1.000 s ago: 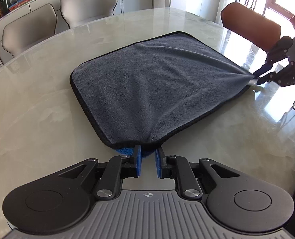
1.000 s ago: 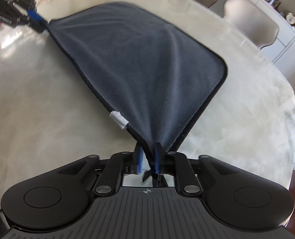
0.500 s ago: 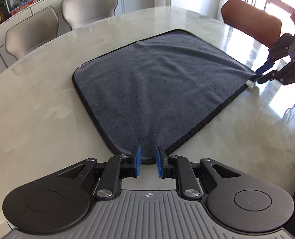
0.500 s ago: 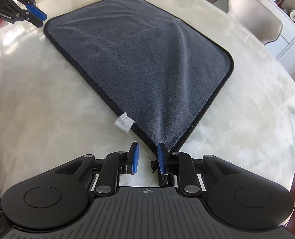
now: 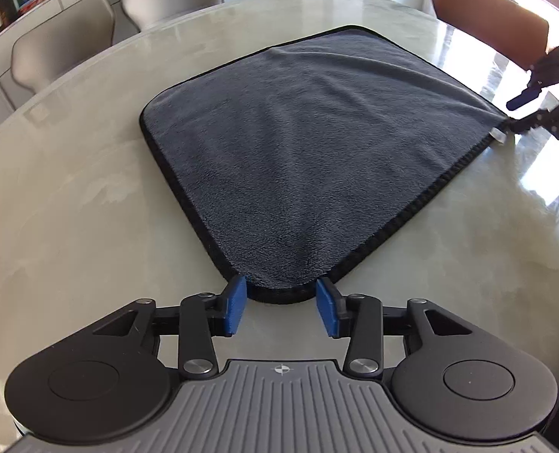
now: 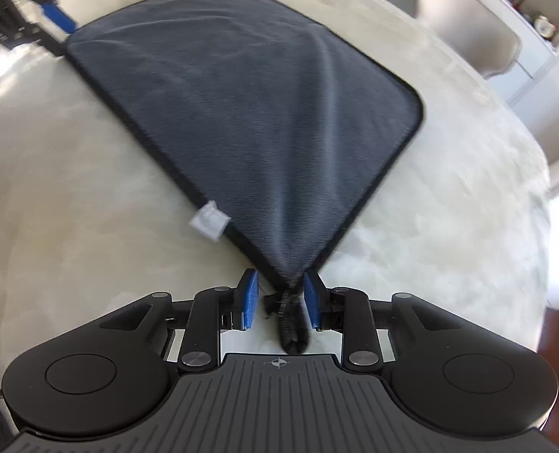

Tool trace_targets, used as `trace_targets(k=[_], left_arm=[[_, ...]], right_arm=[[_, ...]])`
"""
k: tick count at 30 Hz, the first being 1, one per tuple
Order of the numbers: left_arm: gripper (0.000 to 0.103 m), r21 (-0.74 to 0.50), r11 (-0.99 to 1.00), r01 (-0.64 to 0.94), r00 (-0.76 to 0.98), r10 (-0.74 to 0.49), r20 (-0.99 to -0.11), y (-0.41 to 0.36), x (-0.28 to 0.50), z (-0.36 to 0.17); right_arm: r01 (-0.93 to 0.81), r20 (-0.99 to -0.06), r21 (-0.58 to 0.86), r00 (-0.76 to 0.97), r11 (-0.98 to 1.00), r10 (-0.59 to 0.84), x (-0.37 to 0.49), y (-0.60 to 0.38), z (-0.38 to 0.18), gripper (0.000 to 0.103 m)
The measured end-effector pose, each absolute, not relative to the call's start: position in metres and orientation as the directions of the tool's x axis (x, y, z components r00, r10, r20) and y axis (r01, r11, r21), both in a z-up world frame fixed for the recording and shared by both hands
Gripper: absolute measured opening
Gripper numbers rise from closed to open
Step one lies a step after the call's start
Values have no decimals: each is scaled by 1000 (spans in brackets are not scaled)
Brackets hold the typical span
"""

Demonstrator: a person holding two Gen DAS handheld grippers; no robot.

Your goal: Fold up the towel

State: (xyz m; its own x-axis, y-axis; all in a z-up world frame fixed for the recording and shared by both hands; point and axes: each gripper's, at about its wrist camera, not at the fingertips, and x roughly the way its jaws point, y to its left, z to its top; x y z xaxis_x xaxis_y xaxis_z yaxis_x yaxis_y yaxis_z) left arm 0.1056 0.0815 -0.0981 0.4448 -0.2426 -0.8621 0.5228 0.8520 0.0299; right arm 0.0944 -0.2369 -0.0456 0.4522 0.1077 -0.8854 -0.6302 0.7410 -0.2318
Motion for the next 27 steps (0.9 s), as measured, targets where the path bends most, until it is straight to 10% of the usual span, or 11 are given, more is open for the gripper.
trace_targets(k=[14, 21, 27], left_arm=[[53, 0, 898, 441, 434, -213, -875, 83, 109, -99], [9, -14, 894, 448, 425, -227, -876, 81, 111, -97], [6, -5, 903, 429, 482, -234, -844, 81, 111, -77]], right_arm=[[-432, -889, 7, 410, 902, 204, 102, -270, -49, 30], [-404, -883, 20, 422, 915, 206, 104, -273, -47, 15], [-391, -846, 21, 484, 920, 224, 106, -277, -27, 15]])
